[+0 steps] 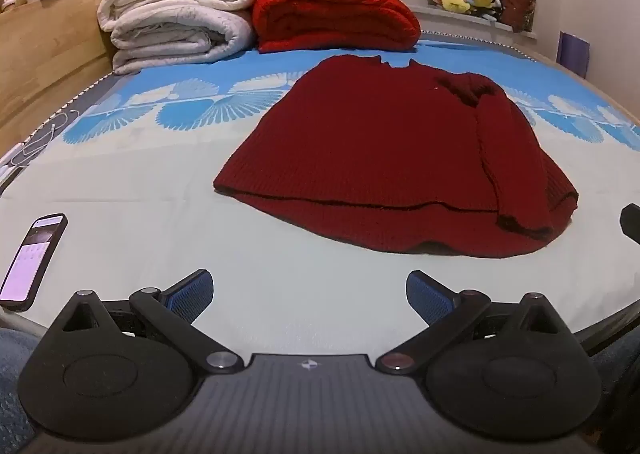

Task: Fold small clothes

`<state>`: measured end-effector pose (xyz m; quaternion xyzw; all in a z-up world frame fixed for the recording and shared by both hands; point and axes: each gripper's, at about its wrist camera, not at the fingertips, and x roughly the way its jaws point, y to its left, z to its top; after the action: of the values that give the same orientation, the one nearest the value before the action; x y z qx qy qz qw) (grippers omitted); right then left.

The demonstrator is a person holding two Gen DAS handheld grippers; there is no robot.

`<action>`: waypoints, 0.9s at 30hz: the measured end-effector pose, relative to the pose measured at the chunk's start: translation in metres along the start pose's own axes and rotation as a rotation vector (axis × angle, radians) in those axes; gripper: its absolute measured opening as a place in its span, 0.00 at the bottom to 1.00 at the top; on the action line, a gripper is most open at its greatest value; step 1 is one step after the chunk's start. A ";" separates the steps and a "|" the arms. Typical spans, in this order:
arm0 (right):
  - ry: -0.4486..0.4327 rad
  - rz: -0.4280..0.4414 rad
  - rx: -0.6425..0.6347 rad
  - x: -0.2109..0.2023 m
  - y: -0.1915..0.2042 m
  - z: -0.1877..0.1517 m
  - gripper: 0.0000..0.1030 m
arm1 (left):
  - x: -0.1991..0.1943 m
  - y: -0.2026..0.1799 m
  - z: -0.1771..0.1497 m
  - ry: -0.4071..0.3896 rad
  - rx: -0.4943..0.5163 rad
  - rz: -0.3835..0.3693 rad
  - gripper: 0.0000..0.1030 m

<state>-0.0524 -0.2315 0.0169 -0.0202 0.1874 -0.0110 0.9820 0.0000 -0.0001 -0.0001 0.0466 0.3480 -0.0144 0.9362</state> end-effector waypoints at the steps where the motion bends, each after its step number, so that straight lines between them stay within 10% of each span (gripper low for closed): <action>1: 0.001 -0.002 -0.004 0.000 0.001 0.000 0.99 | 0.000 0.000 0.000 0.003 -0.001 0.000 1.00; 27: 0.051 -0.003 -0.043 0.010 0.004 0.000 0.99 | 0.010 0.000 0.002 0.032 -0.025 -0.020 1.00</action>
<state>-0.0427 -0.2274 0.0129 -0.0414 0.2127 -0.0087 0.9762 0.0089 -0.0005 -0.0051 0.0316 0.3634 -0.0190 0.9309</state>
